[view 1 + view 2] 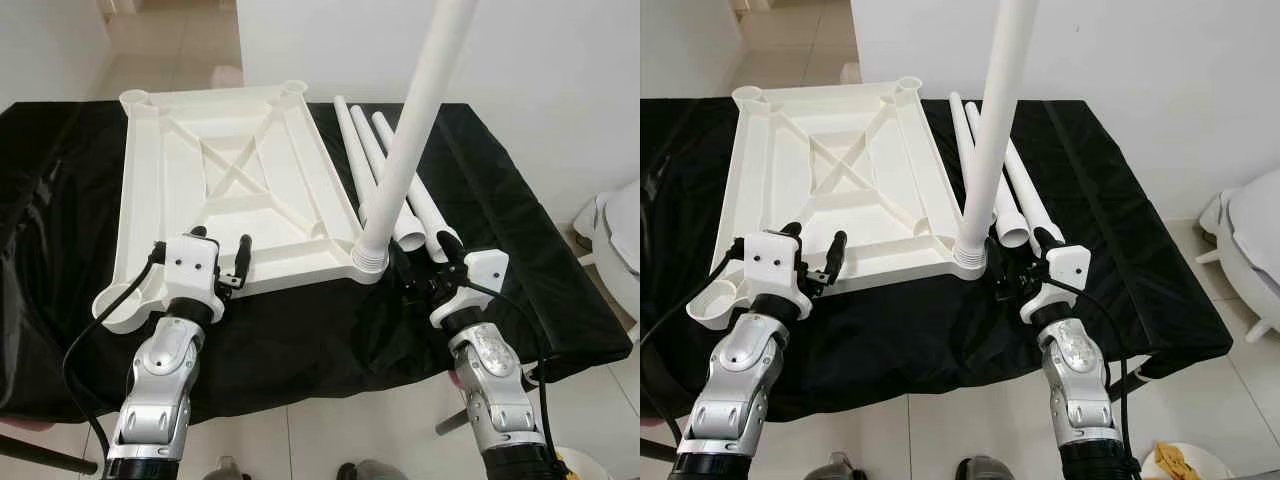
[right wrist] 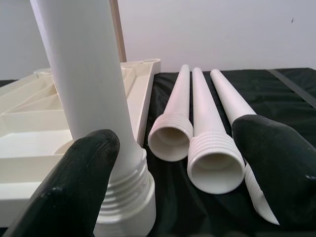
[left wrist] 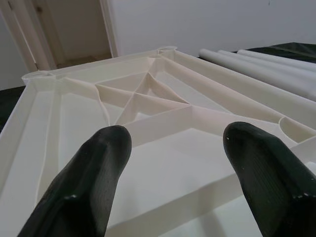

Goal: Building children table

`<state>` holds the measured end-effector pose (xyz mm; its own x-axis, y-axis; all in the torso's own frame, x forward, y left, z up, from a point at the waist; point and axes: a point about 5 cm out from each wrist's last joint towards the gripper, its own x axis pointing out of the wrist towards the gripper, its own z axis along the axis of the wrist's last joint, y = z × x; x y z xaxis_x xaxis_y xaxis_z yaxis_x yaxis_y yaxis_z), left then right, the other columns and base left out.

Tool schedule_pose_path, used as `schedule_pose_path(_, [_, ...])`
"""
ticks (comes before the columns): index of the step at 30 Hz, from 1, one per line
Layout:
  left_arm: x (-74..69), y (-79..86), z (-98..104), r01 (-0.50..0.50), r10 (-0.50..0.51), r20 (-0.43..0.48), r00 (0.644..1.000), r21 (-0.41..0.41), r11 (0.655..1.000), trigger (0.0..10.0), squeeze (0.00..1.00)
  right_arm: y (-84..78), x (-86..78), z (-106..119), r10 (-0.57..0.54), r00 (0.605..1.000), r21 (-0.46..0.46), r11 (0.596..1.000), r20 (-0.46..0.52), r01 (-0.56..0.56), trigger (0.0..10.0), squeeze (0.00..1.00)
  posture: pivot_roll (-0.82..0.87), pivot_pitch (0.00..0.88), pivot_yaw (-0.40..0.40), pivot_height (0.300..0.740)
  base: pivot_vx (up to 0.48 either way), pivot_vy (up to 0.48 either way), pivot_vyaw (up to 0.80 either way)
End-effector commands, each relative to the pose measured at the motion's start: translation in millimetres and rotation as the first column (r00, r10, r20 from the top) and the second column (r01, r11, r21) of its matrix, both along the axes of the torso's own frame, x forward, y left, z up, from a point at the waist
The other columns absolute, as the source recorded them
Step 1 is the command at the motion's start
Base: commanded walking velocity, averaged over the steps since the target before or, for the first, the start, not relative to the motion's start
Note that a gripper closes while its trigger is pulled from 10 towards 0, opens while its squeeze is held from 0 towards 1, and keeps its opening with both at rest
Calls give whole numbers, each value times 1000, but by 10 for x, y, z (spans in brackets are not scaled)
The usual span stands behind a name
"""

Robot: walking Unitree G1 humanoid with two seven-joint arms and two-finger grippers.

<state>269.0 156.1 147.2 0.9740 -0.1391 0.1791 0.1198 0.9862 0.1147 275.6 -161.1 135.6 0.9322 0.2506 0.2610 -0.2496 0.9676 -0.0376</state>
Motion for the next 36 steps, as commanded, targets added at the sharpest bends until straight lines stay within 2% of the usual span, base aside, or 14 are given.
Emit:
schedule_pose_path(1, [18, 91, 2, -68, 67, -7, 998, -51, 996, 10000, 0, 25, 8, -15, 12, 1000, -9, 1000, 4, -12, 10000, 0, 4, 6, -2, 740, 0, 0, 0])
schedule_pose_path(8, [60, 135, -73, -90, 89, -31, 996, -31, 996, 10000, 0, 48, 21, -33, 2, 1000, -10, 1000, 15, -2, 10000, 0, -2, 0, 18, 740, 0, 0, 0])
schedule_pose_path(19, [99, 140, -83, -78, 78, -18, 997, -22, 997, 10000, 0, 42, 56, -67, -6, 1000, -4, 1000, 11, 6, 10000, 0, 3, 0, 16, 740, 0, 0, 0])
schedule_pose_path(22, [93, 19, -49, 51, -51, 0, 999, 5, 999, 10000, 0, 83, 64, -66, 59, 998, -28, 998, 0, -59, 10000, 0, 5, 0, 9, 740, 0, 0, 0])
schedule_pose_path(24, [74, -78, -39, 157, -157, -3, 988, 38, 987, 10000, 0, 84, 54, -80, 93, 996, -49, 994, -12, -94, 10000, 0, 7, 0, 6, 740, 0, 0, 0])
schedule_pose_path(27, [67, -110, -32, 192, -192, -2, 981, 53, 980, 10000, 0, 80, 52, -88, 101, 995, -53, 993, -17, -102, 10000, 0, 7, 0, 6, 740, 0, 0, 0])
schedule_pose_path(31, [18, -294, 3, 376, -374, -40, 926, 53, 925, 10000, 0, 28, 72, -83, 160, 987, -95, 982, -35, -163, 10000, 0, -7, 0, 5, 740, 0, 0, 0])
schedule_pose_path(32, [18, -294, 3, 376, -374, -40, 926, 53, 925, 10000, 0, 28, 72, -83, 160, 987, -95, 982, -35, -163, 10000, 0, -7, 0, 5, 740, 0, 0, 0])
schedule_pose_path(34, [-30, -378, 10, 457, -454, -64, 889, 56, 888, 10000, 0, -17, 104, -49, 166, 986, -108, 980, -30, -168, 10000, 0, -11, 0, 5, 740, 0, 0, 0])
schedule_pose_path(36, [-30, -378, 10, 457, -454, -64, 889, 56, 888, 10000, 0, -17, 104, -49, 166, 986, -108, 980, -30, -168, 10000, 0, -11, 0, 5, 740, 0, 0, 0])
